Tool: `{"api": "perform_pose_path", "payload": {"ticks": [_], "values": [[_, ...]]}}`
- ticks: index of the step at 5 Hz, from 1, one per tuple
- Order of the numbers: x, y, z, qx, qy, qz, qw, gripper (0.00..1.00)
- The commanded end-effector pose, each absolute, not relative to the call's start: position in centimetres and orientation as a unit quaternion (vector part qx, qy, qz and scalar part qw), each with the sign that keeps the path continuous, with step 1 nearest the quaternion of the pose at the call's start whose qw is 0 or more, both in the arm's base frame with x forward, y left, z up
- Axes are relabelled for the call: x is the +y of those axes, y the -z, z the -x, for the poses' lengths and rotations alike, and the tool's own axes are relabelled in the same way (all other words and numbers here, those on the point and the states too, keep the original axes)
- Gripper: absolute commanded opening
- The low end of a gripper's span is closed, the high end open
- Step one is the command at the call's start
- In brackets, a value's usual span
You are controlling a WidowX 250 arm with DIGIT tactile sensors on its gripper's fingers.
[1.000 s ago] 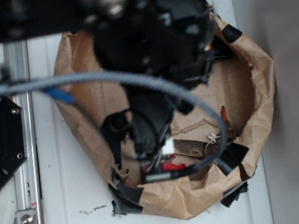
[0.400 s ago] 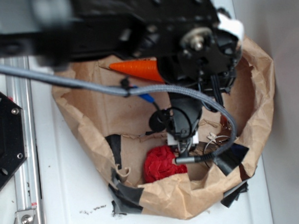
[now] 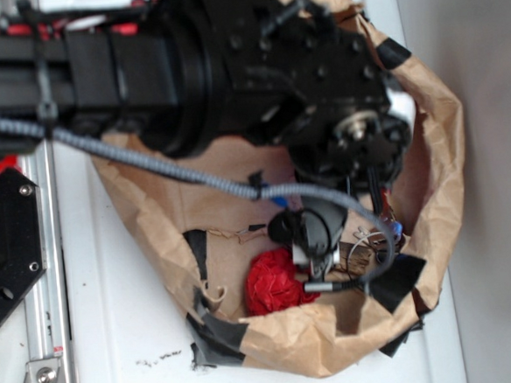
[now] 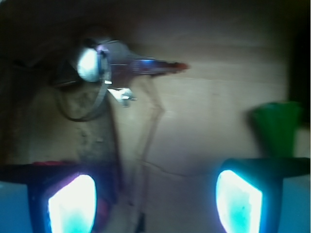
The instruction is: Grab the wood chip.
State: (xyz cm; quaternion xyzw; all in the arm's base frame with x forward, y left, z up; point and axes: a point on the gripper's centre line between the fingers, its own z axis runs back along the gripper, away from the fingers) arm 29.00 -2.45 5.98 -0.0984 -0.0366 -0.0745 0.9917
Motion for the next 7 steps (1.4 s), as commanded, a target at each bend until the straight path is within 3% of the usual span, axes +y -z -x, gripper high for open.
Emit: {"api": "perform_pose_path", "payload": {"ticks": [1, 3, 4, 5, 6, 7], "values": [[-6.7, -5.9, -30.1, -0.035, 0.110, 0.082, 0.990, 1.00], [-8.8, -2.4, -30.9, -0.016, 0.121, 0.045, 0.991, 1.00], [-8.8, -1.8, -30.3, -0.009, 0.111, 0.039, 0.993, 0.80], [-7.9, -2.8, -29.5, -0.019, 0.104, 0.054, 0.993, 0.00], [-6.9, -3.5, -29.5, -0.024, 0.097, 0.045, 0.994, 0.00], [-4.0, -6.8, -28.9, -0.028, 0.079, 0.036, 0.996, 0.00]]}}
